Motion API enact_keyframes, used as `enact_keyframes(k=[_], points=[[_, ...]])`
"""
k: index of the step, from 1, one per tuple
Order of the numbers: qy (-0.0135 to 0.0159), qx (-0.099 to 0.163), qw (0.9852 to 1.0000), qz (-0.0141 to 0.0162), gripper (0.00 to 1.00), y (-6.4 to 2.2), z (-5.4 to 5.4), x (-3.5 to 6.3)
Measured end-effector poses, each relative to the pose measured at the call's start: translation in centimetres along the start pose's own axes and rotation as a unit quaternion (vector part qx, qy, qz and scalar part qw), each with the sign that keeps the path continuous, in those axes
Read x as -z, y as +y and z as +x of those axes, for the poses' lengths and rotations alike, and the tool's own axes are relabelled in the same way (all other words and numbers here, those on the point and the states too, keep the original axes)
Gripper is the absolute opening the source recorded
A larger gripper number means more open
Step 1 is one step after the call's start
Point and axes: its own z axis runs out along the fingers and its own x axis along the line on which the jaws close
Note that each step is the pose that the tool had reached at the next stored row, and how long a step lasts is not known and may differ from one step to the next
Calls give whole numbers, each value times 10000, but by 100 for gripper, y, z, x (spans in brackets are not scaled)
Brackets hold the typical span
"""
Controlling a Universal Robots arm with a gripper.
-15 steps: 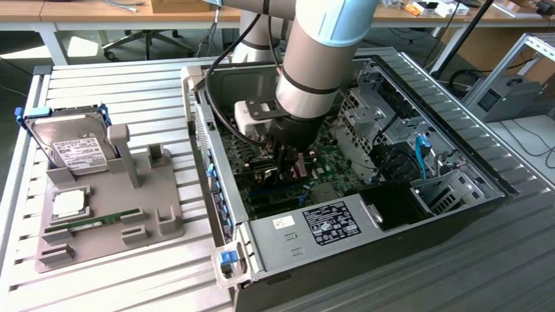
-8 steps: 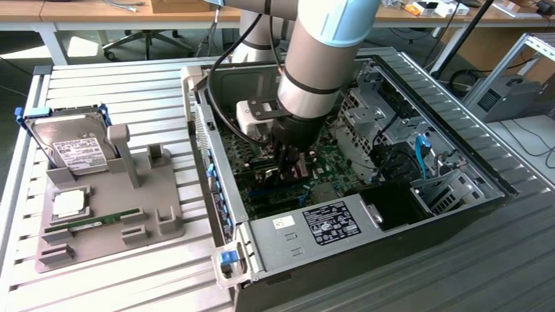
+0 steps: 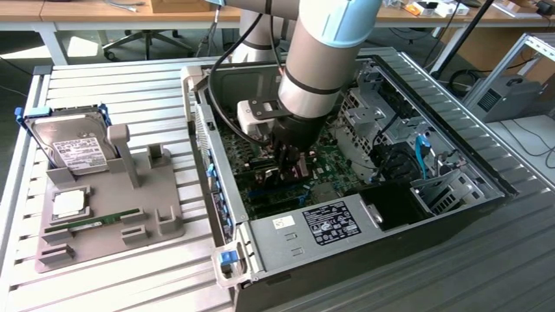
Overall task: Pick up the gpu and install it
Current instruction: 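Insert the gpu into the slot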
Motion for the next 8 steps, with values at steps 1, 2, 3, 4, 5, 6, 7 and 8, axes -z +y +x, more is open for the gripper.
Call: enact_keyframes(k=[1, 2, 3, 4, 5, 6, 7, 8], points=[[-12, 1, 10000, 0, 27, 0, -2, 1], [-22, 1, 10000, 0, 27, 1, -4, 0], [-32, 0, 10000, 0, 27, 1, -4, 1], [-44, 0, 10000, -1, 27, 1, -5, 0], [-51, 0, 10000, 0, 27, 2, -4, 0], [-57, 1, 10000, 0, 27, 1, -4, -1], [-63, 1, 10000, 0, 27, 1, -4, -1], [-68, 1, 10000, 0, 27, 1, -3, -2]])
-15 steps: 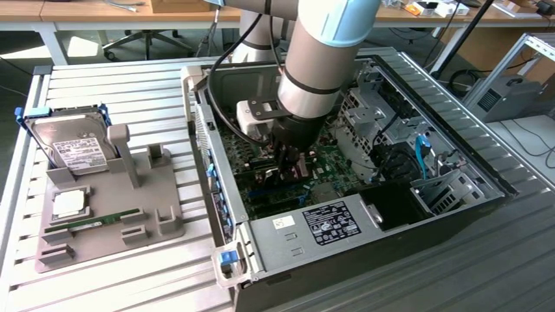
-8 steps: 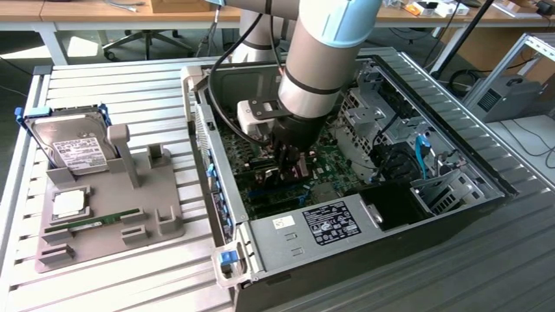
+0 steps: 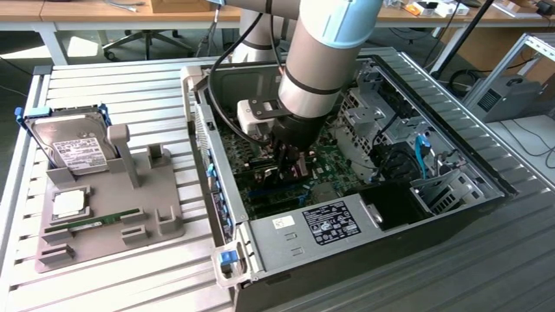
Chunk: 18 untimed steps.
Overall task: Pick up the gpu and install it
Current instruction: 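Insert the gpu into the slot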
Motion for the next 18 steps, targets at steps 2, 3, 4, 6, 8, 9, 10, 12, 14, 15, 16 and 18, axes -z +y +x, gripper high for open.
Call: enact_keyframes(k=[2, 3, 4, 6, 8, 9, 10, 12, 14, 15, 16, 18], points=[[-9, 0, 10000, 0, 27, 0, 2, 0], [-11, 1, 10000, 0, 27, 0, 2, 0], [-13, 0, 10000, 0, 27, 0, 3, -1], [-14, 0, 10000, 0, 27, -1, 3, -1], [-13, 0, 10000, 0, 27, -1, 4, -1], [-13, 0, 10000, 0, 27, -2, 4, -1], [-13, 0, 10000, 0, 27, -2, 5, -1], [-13, 0, 10000, 0, 27, -2, 5, -1], [-13, 1, 10000, 0, 27, -3, 9, -4], [-12, 1, 10000, 0, 27, -3, 9, -4], [-12, 0, 10000, 0, 27, -3, 10, -6], [-13, 1, 10000, 0, 27, -3, 11, -8]])
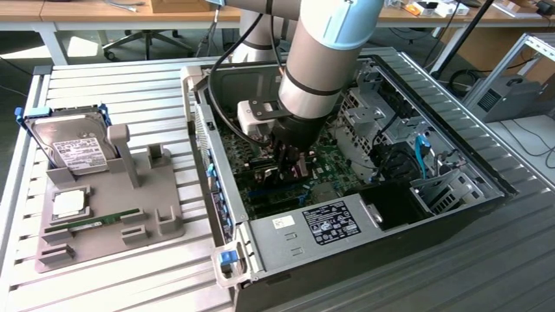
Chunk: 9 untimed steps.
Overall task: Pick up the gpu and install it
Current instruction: 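Insert the gpu into the slot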
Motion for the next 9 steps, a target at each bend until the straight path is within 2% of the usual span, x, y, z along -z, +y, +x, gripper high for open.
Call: enact_keyframes(k=[9], points=[[6, 0, 10000, -1, 27, -1, 4, -19]])
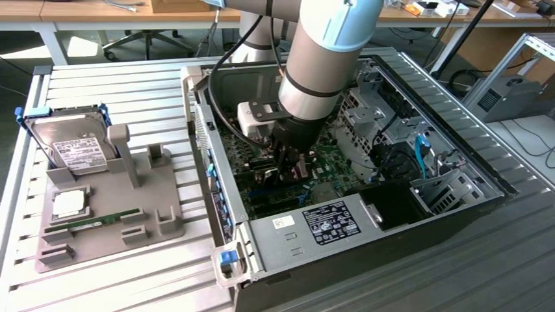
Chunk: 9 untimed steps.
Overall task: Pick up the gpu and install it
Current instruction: 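Insert the gpu into the slot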
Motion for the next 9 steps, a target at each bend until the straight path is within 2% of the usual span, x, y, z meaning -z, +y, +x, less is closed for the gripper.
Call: enact_keyframes(k=[9], points=[[-1, 0, 10000, 1, 27, 0, 0, -2]])
